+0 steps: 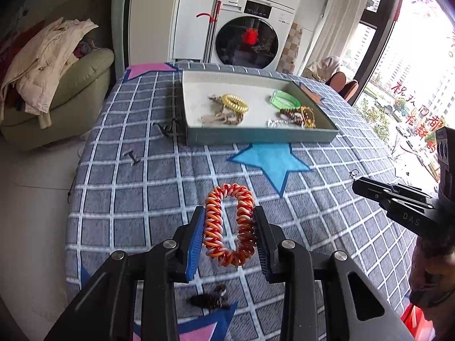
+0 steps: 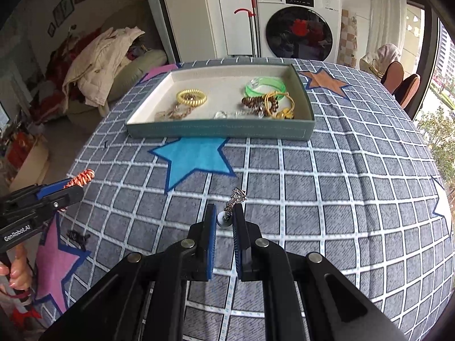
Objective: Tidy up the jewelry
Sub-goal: 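Carry the orange-white coil bracelet and silver charm into the tray and open both tools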
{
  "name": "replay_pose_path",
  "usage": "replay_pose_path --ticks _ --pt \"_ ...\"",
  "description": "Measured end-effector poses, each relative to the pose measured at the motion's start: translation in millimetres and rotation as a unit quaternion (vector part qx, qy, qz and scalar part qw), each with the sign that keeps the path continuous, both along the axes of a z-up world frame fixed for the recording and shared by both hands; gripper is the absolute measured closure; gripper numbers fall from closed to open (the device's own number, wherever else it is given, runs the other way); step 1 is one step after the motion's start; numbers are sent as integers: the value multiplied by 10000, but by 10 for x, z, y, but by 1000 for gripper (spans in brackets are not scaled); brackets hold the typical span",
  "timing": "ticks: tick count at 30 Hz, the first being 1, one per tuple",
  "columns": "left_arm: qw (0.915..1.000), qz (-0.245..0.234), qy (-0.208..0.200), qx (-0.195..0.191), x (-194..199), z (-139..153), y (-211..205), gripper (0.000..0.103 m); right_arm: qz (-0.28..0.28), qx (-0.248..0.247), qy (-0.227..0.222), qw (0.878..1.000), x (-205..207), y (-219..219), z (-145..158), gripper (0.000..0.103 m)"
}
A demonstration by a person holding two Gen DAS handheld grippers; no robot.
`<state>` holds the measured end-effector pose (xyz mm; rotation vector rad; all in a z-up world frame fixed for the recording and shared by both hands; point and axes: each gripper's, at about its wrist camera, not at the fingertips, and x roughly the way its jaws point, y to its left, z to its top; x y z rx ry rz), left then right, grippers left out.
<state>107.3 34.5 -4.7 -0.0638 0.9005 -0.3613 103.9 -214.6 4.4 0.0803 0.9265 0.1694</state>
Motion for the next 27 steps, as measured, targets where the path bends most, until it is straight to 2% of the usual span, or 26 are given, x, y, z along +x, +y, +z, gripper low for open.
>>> replay_pose_path --ticks 7,15,27 --pt "9997 -45 -251 14 378 220 -172 50 -3 87 -185 9998 370 -54 220 91" --pt "9994 -23 -334 55 909 343 -319 50 -45 483 -179 9987 892 -93 301 91" --pt "9990 151 -227 357 1563 117 -554 50 -20 462 -38 9989 1549 31 104 91"
